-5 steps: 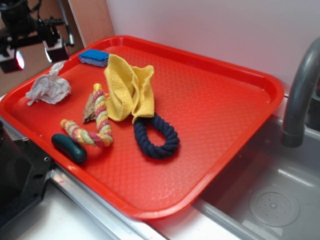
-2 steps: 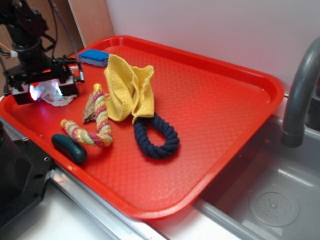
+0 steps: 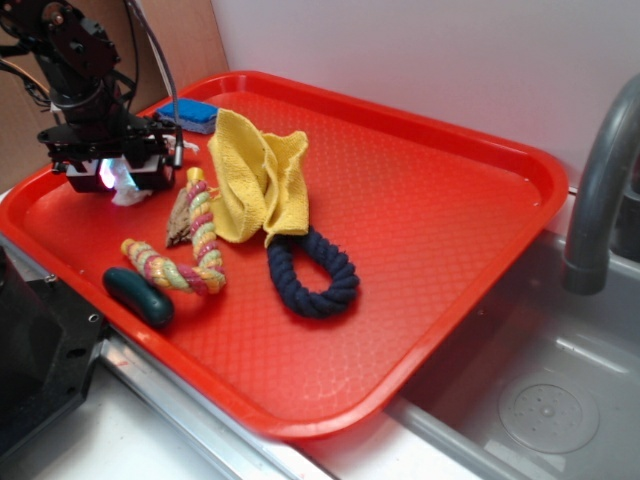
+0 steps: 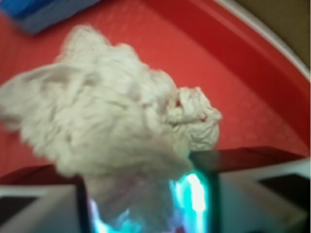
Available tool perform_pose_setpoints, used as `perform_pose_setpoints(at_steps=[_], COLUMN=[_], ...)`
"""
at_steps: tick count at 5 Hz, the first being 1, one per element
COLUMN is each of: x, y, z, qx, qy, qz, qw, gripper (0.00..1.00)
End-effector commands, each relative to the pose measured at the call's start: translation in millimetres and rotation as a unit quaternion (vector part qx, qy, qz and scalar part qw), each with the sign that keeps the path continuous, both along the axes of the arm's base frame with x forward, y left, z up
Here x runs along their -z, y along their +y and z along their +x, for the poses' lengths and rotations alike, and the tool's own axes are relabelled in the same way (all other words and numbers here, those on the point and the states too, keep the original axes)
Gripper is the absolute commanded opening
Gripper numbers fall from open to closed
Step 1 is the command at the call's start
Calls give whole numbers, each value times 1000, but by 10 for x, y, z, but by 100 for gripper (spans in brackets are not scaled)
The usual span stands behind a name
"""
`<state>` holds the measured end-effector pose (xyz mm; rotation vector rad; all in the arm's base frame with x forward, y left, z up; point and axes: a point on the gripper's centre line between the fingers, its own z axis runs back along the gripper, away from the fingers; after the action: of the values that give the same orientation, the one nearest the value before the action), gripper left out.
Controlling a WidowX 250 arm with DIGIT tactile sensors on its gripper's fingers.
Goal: Grab the white paper.
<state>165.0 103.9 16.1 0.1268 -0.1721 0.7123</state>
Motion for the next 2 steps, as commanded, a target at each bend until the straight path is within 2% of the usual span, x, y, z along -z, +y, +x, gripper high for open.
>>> perform_pose_setpoints(at_steps=[1,2], x=[-758,-1239], y=[-282,-748], z=[-642,-582], qx=[148,206], qy=[55,40], qz=[-38,-18], qw=[987,978], gripper=[0,0])
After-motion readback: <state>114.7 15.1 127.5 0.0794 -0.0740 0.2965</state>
